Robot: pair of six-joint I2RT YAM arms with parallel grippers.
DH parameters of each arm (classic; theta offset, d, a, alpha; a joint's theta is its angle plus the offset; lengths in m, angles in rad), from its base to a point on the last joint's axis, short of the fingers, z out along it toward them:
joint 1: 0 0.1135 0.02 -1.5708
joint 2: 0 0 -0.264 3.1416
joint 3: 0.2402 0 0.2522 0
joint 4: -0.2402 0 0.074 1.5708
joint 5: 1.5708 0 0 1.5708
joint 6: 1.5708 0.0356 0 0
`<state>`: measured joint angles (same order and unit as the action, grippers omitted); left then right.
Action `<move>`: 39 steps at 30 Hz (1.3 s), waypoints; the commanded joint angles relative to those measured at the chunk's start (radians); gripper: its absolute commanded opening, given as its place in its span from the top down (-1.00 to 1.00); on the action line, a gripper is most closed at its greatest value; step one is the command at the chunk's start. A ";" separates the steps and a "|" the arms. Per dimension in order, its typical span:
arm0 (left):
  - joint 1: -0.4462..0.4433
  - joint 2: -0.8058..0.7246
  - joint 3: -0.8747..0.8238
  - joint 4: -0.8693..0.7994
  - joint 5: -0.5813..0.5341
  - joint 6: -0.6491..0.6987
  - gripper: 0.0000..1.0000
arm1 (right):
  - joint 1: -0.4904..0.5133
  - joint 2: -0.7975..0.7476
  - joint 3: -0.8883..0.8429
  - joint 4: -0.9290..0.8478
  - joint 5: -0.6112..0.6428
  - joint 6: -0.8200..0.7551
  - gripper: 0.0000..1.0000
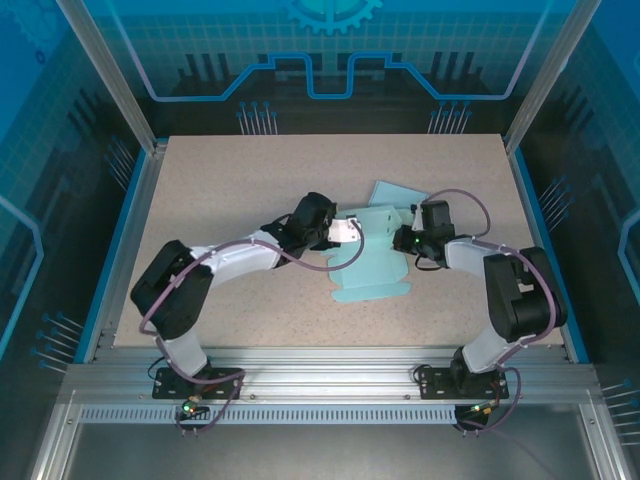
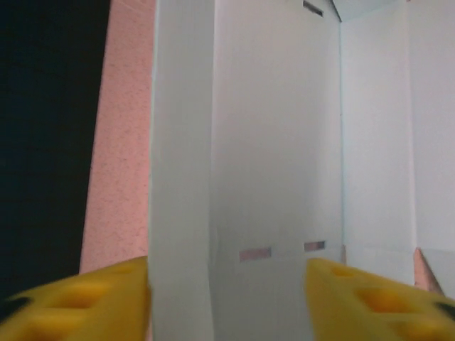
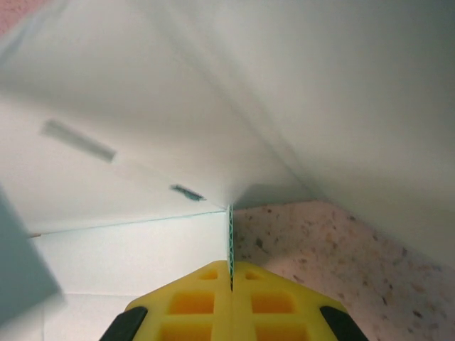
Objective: Fold the paper box
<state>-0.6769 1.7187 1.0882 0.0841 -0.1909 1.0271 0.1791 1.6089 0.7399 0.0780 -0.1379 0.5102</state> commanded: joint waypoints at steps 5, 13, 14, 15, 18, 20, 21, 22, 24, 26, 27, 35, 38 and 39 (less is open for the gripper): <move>0.021 -0.196 -0.094 0.017 0.069 -0.089 -0.50 | 0.039 -0.085 -0.037 -0.102 0.068 -0.054 1.00; 0.195 -0.145 0.069 -0.145 0.229 -0.373 -0.31 | 0.053 -0.096 -0.056 -0.097 0.094 -0.080 1.00; 0.218 -0.121 0.117 -0.205 0.283 -0.408 -0.34 | 0.054 -0.094 -0.056 -0.097 0.098 -0.083 1.00; 0.230 -0.098 0.152 -0.240 0.317 -0.423 -0.37 | 0.055 -0.092 -0.055 -0.096 0.099 -0.085 1.00; 0.243 0.005 0.266 -0.358 0.392 -0.398 -0.41 | 0.057 -0.078 -0.046 -0.095 0.102 -0.087 1.00; 0.243 0.082 0.337 -0.419 0.421 -0.352 -0.41 | 0.059 -0.071 -0.043 -0.096 0.104 -0.091 1.00; 0.243 0.110 0.367 -0.433 0.424 -0.340 -0.40 | 0.059 -0.069 -0.044 -0.097 0.105 -0.091 1.00; 0.247 0.145 0.405 -0.454 0.431 -0.332 -0.39 | 0.061 -0.069 -0.044 -0.096 0.107 -0.090 1.00; 0.263 0.206 0.477 -0.492 0.463 -0.333 -0.33 | 0.061 -0.066 -0.043 -0.095 0.109 -0.090 1.00; 0.287 0.266 0.555 -0.534 0.518 -0.355 -0.29 | 0.060 -0.064 -0.044 -0.093 0.110 -0.091 1.00; 0.298 0.289 0.587 -0.556 0.546 -0.365 -0.27 | 0.061 -0.062 -0.043 -0.093 0.110 -0.091 1.00; 0.320 0.426 0.758 -0.692 0.649 -0.392 -0.24 | 0.061 -0.055 -0.038 -0.095 0.109 -0.094 1.00; 0.320 0.479 0.818 -0.749 0.653 -0.393 -0.24 | 0.061 -0.056 -0.039 -0.094 0.109 -0.095 1.00; 0.320 0.494 0.836 -0.770 0.661 -0.391 -0.24 | 0.062 -0.055 -0.038 -0.093 0.109 -0.095 1.00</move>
<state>-0.3546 2.1635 1.8690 -0.5774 0.4088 0.6518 0.2249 1.5330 0.6971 0.0082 -0.0479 0.4320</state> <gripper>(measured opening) 0.617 0.062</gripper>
